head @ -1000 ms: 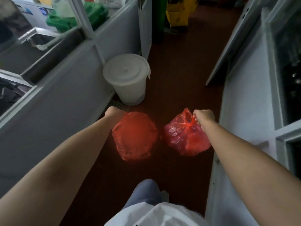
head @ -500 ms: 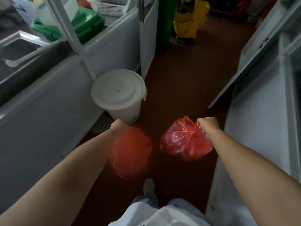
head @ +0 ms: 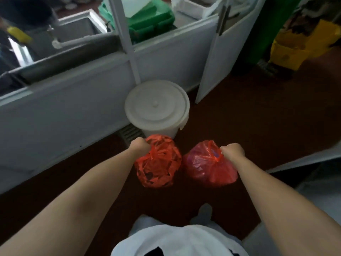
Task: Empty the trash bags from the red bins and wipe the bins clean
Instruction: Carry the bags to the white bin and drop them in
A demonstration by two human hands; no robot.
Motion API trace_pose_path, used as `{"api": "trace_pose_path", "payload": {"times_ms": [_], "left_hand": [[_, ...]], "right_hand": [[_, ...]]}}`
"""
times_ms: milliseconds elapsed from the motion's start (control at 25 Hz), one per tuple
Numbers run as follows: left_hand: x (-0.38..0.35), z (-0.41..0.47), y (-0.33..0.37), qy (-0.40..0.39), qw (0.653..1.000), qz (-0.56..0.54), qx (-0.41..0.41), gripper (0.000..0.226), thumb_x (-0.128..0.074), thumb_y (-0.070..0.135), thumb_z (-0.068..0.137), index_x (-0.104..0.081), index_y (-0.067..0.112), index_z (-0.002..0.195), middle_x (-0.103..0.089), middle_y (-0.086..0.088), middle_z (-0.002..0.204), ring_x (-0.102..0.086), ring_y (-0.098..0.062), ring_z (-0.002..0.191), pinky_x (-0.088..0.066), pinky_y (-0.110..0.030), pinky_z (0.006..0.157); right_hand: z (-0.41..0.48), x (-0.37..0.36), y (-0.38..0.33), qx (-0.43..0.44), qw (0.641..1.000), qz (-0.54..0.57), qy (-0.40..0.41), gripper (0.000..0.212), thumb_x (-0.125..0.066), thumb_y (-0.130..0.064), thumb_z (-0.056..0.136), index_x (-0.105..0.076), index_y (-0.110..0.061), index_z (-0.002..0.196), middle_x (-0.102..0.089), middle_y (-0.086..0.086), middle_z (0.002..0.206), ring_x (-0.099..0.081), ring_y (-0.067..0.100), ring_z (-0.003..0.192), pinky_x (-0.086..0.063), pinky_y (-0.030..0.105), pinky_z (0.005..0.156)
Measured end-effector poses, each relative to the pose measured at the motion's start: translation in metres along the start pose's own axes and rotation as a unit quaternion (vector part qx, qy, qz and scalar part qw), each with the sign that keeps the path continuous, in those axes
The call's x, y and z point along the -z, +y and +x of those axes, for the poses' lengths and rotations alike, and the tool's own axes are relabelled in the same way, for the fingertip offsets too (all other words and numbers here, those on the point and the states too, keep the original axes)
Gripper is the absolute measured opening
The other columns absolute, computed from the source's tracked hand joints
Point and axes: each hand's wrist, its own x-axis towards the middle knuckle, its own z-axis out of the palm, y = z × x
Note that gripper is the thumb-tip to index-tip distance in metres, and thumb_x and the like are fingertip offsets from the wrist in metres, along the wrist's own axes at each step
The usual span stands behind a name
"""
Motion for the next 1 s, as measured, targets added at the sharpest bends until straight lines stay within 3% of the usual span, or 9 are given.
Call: {"api": "trace_pose_path", "payload": {"times_ms": [120, 320, 520, 720, 1000], "left_hand": [[-0.013, -0.003, 0.022, 0.035, 0.996, -0.050, 0.057, 0.025, -0.061, 0.025, 0.088, -0.073, 0.004, 0.088, -0.073, -0.017, 0.095, -0.069, -0.033, 0.095, -0.046, -0.029, 0.070], [-0.023, 0.015, 0.040, 0.070, 0.979, -0.134, 0.134, 0.014, -0.061, 0.017, 0.083, -0.073, 0.011, 0.083, -0.074, -0.013, 0.088, -0.071, -0.031, 0.087, -0.055, -0.030, 0.073], [-0.045, 0.065, 0.030, 0.056, 0.968, -0.176, 0.171, 0.011, -0.065, 0.022, 0.082, -0.071, 0.013, 0.079, -0.074, -0.012, 0.085, -0.071, -0.030, 0.085, -0.056, -0.031, 0.076], [-0.099, 0.120, 0.013, 0.046, 0.955, -0.193, 0.220, 0.017, -0.067, 0.024, 0.086, -0.064, 0.017, 0.070, -0.072, -0.008, 0.086, -0.068, -0.028, 0.090, -0.044, -0.027, 0.071], [-0.192, 0.216, 0.005, 0.081, 0.927, -0.224, 0.291, 0.024, -0.069, 0.027, 0.084, -0.060, 0.017, 0.064, -0.058, 0.007, 0.062, -0.054, -0.019, 0.064, -0.036, -0.028, 0.061]], "right_hand": [[0.043, 0.018, -0.024, 0.051, 0.997, -0.034, -0.048, 0.024, -0.056, -0.019, 0.090, -0.073, -0.001, 0.091, -0.071, 0.016, 0.096, -0.067, 0.036, 0.097, -0.051, 0.035, 0.078], [0.106, 0.031, -0.054, 0.072, 0.994, -0.060, -0.063, 0.028, -0.058, -0.021, 0.091, -0.075, 0.000, 0.099, -0.072, 0.020, 0.103, -0.066, 0.039, 0.101, -0.049, 0.035, 0.080], [0.172, 0.016, -0.074, 0.067, 0.996, -0.056, -0.029, 0.031, -0.055, -0.019, 0.092, -0.074, 0.005, 0.100, -0.071, 0.026, 0.105, -0.064, 0.042, 0.105, -0.050, 0.040, 0.088], [0.240, -0.026, -0.080, 0.047, 0.998, -0.034, -0.016, 0.028, -0.055, -0.019, 0.089, -0.074, 0.001, 0.085, -0.071, 0.024, 0.092, -0.065, 0.043, 0.093, -0.052, 0.042, 0.082], [0.350, -0.110, -0.054, 0.031, 0.999, -0.036, -0.009, 0.028, -0.059, -0.023, 0.086, -0.068, -0.005, 0.067, -0.066, 0.017, 0.071, -0.063, 0.039, 0.074, -0.050, 0.040, 0.069]]}}
